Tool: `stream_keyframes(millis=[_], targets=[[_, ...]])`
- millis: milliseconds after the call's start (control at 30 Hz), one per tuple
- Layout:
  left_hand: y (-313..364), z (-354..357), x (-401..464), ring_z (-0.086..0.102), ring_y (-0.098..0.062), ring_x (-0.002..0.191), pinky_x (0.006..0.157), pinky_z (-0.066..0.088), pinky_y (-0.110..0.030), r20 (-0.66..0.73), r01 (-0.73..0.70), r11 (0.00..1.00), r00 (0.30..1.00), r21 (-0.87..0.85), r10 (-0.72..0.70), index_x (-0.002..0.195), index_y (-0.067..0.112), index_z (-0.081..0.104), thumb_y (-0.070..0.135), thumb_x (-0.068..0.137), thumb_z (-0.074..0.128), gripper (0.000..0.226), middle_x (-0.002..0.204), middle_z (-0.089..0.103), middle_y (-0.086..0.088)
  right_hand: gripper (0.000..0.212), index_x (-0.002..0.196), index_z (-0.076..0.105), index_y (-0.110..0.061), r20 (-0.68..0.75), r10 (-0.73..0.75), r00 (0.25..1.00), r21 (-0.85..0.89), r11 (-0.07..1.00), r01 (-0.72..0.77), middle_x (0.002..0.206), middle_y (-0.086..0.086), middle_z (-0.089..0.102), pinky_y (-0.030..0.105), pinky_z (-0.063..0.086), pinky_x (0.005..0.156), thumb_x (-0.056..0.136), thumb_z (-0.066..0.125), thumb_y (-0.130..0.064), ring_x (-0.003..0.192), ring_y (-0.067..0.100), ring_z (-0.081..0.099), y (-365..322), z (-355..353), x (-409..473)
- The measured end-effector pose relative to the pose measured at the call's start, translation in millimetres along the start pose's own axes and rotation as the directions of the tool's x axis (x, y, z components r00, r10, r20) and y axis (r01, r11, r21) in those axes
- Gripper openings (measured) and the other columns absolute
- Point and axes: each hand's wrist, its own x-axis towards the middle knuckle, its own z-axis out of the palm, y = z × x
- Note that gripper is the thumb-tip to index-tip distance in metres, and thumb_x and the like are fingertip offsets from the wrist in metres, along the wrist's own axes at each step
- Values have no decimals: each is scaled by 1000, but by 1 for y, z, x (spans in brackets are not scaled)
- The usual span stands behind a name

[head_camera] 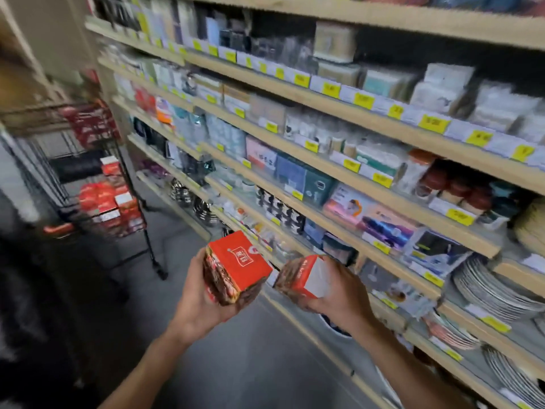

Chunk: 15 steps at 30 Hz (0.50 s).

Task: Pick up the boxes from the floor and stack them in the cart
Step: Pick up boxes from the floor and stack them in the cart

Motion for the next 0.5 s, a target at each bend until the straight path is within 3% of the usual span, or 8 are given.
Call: stream_keyframes(millis=[100,267,400,500], targets=[[-4,-46,0,54,19,107,87,44,-4,-81,72,996,994,55,-67,127,61,31,8,54,95,111,120,56,19,127,140,40,-27,42,-78,996,-32,996,80,134,1,60,37,50,92,38,41,-103,117,26,60,-46,16,25],[-28,-103,8,52,22,106,85,45,-4,-210,143,985,970,100,-119,126,66,27,12,54,97,114,122,54,19,113,144,37,-28,102,-195,975,-24,980,198,138,-1,58,36,49,95,52,71,-84,120,23,59,-108,42,71],[-41,-132,23,53,16,111,86,47,-9,-280,169,980,951,109,-133,128,61,26,13,52,98,116,127,54,14,108,143,41,-23,127,-281,951,6,959,283,136,3,61,35,46,91,56,79,-75,119,27,60,-143,68,110],[-57,-151,44,54,2,123,92,46,-10,-316,177,983,937,53,-151,136,40,31,2,50,96,115,138,51,6,108,144,40,-23,157,-347,925,35,938,346,137,3,60,34,46,92,57,81,-73,121,27,59,-170,90,151]])
